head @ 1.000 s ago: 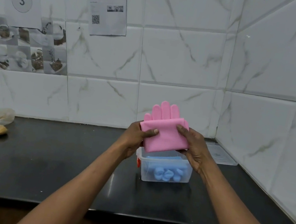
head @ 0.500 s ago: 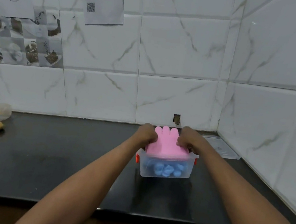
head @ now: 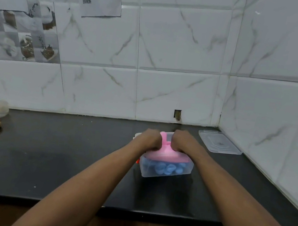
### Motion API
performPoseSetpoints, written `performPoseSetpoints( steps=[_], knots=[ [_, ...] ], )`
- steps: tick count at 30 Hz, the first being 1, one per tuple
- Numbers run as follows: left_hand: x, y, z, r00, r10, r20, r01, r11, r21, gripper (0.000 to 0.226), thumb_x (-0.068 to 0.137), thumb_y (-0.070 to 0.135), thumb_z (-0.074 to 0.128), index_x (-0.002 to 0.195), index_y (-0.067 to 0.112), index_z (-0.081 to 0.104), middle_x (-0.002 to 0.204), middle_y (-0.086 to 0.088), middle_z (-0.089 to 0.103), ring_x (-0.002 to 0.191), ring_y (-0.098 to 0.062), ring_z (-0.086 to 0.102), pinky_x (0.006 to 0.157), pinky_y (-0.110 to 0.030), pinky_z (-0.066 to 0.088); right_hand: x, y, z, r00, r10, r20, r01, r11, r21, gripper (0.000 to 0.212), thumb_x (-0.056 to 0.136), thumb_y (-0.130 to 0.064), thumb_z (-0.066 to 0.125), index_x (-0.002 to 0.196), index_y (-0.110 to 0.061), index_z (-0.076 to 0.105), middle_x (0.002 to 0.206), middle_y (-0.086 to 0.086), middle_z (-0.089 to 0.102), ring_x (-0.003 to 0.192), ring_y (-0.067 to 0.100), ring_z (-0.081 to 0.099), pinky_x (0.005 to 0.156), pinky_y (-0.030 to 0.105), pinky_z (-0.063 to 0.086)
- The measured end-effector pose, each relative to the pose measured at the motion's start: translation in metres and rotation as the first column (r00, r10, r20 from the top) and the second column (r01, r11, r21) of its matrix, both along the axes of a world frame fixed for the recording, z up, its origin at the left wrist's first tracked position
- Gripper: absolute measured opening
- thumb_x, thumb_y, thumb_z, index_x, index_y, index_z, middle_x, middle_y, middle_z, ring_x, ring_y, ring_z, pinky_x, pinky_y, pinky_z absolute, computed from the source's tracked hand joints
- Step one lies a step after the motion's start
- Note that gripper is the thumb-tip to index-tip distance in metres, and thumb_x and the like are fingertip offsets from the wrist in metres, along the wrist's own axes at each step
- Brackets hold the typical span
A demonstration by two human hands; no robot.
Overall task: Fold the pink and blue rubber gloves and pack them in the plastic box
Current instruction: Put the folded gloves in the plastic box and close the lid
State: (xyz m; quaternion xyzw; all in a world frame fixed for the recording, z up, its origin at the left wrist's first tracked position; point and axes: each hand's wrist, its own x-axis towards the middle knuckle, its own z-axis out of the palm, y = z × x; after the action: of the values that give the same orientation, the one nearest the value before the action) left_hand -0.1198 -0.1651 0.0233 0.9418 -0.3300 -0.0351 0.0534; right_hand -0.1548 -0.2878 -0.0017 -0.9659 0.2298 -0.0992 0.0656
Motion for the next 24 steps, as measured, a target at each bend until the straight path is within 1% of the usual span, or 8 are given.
performPoseSetpoints(
  steps=[4, 7, 10, 13, 15, 18, 20, 24],
  knots=[
    [0.003, -0.001, 0.005, 0.988, 0.088, -0.129, -0.071, 0.99, 0.125, 0.036, 0.093, 0.01, 0.043, 0.124, -0.002, 0.057, 0.115, -0.022, 0.061, 0.112, -0.033, 0.062, 0.101, -0.041, 0.049, 0.007, 0.004, 0.0, 0.994, 0.014, -0.106, -0.023, 0.997, -0.079, 0.032, 0.085, -0.012, 0.053, 0.115, -0.009, 0.061, 0.112, 0.012, 0.066, 0.097, 0.029, 0.063, 0.075, 0.036, 0.05],
    [0.004, 0.0, 0.009, 0.984, 0.119, -0.136, -0.098, 0.984, 0.151, 0.035, 0.095, 0.011, 0.044, 0.125, -0.001, 0.059, 0.109, -0.017, 0.061, 0.104, -0.029, 0.061, 0.098, -0.034, 0.048, 0.008, 0.008, 0.002, 0.989, 0.048, -0.141, -0.075, 0.979, -0.188, 0.032, 0.087, -0.012, 0.054, 0.118, -0.01, 0.06, 0.114, 0.011, 0.065, 0.1, 0.028, 0.063, 0.078, 0.036, 0.051],
    [0.006, 0.006, 0.008, 0.997, 0.013, 0.076, -0.013, 1.0, 0.007, 0.03, 0.096, 0.005, 0.046, 0.12, -0.003, 0.061, 0.123, -0.017, 0.063, 0.113, -0.032, 0.062, 0.086, -0.033, 0.049, 0.008, 0.006, 0.0, 0.997, 0.056, -0.06, -0.066, 0.981, -0.18, 0.032, 0.086, -0.008, 0.057, 0.118, -0.005, 0.055, 0.116, 0.015, 0.062, 0.104, 0.03, 0.061, 0.076, 0.035, 0.047],
    [0.015, 0.02, 0.006, 0.907, -0.05, 0.419, 0.103, 0.989, -0.106, 0.025, 0.091, 0.0, 0.048, 0.113, -0.002, 0.06, 0.121, -0.019, 0.057, 0.11, -0.035, 0.057, 0.082, -0.035, 0.047, 0.003, 0.006, -0.001, 0.999, 0.045, 0.027, -0.04, 0.984, -0.174, 0.036, 0.086, -0.005, 0.055, 0.12, -0.006, 0.046, 0.118, 0.016, 0.058, 0.106, 0.033, 0.059, 0.072, 0.036, 0.041],
    [0.02, 0.025, 0.001, 0.907, -0.164, 0.388, 0.192, 0.981, -0.035, 0.025, 0.092, 0.004, 0.05, 0.111, -0.001, 0.065, 0.118, -0.017, 0.062, 0.108, -0.033, 0.059, 0.085, -0.035, 0.049, 0.0, 0.009, 0.001, 0.996, 0.06, 0.068, -0.039, 0.962, -0.27, 0.038, 0.086, -0.008, 0.056, 0.122, -0.011, 0.046, 0.118, 0.014, 0.056, 0.106, 0.033, 0.058, 0.074, 0.038, 0.042],
    [0.022, 0.027, -0.011, 0.922, -0.259, 0.288, 0.234, 0.965, 0.118, 0.027, 0.095, 0.016, 0.05, 0.109, 0.004, 0.069, 0.112, -0.014, 0.066, 0.103, -0.028, 0.061, 0.085, -0.035, 0.049, 0.004, 0.01, 0.004, 0.94, 0.295, 0.168, -0.221, 0.908, -0.357, 0.035, 0.087, -0.003, 0.051, 0.118, -0.018, 0.053, 0.114, 0.009, 0.058, 0.107, 0.03, 0.055, 0.075, 0.035, 0.041],
    [0.023, 0.023, -0.013, 0.928, -0.275, 0.25, 0.238, 0.956, 0.17, 0.028, 0.096, 0.021, 0.049, 0.11, 0.005, 0.067, 0.111, -0.013, 0.065, 0.102, -0.028, 0.06, 0.083, -0.036, 0.048, 0.007, 0.008, 0.006, 0.908, 0.401, 0.118, -0.357, 0.891, -0.28, 0.038, 0.087, 0.001, 0.048, 0.117, -0.017, 0.062, 0.116, 0.007, 0.061, 0.108, 0.026, 0.055, 0.078, 0.031, 0.041],
    [0.024, 0.011, -0.01, 0.963, -0.243, 0.12, 0.215, 0.955, 0.206, 0.031, 0.098, 0.025, 0.045, 0.114, 0.004, 0.063, 0.11, -0.015, 0.063, 0.095, -0.028, 0.059, 0.086, -0.038, 0.049, 0.012, 0.005, 0.005, 0.938, 0.343, -0.042, -0.343, 0.909, -0.236, 0.043, 0.088, 0.001, 0.049, 0.121, -0.02, 0.068, 0.115, 0.007, 0.067, 0.111, 0.025, 0.053, 0.083, 0.035, 0.048]
  ],
)
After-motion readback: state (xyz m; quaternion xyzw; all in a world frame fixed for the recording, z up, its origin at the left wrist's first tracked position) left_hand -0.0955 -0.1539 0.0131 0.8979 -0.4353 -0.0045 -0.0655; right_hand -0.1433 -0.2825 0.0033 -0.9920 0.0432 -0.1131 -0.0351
